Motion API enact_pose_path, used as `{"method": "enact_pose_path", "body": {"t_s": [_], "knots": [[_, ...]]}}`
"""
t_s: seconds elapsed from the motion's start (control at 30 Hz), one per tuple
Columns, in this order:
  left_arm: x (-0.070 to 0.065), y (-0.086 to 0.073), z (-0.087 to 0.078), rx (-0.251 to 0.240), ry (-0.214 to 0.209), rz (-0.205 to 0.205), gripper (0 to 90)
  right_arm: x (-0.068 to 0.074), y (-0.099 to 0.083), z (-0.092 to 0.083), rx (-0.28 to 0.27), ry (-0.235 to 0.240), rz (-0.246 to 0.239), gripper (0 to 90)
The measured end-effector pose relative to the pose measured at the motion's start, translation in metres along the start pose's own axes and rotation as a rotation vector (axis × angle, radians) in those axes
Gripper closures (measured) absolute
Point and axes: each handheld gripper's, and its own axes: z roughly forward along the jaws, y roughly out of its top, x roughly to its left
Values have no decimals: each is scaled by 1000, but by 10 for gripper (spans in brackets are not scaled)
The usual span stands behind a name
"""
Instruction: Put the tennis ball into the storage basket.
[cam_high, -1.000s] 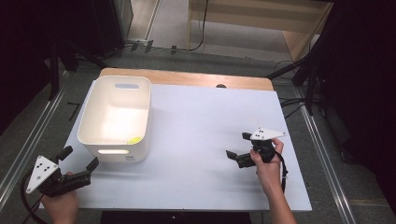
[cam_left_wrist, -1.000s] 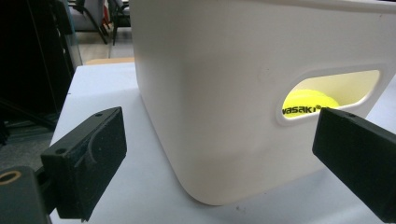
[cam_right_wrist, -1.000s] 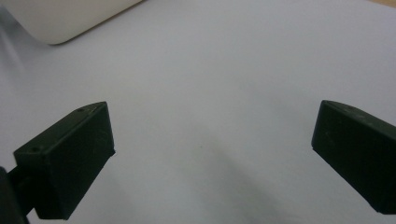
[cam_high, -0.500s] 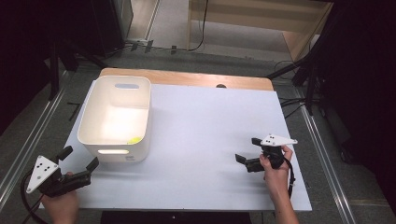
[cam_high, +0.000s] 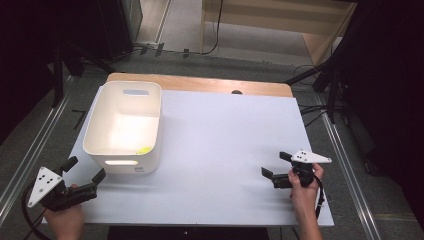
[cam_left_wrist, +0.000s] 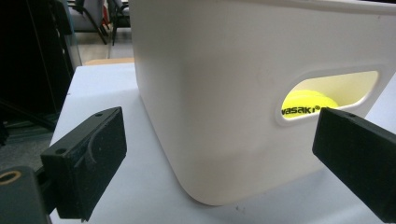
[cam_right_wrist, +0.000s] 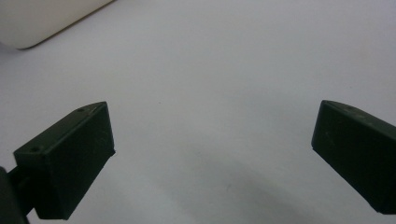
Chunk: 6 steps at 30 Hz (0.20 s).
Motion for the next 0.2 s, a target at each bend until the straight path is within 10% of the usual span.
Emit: {"method": "enact_pose_path", "body": {"t_s": [0.2], "knots": [[0,0,0,1,-1,1,29,-3,-4,-3,-3,-10,16,0]]}}
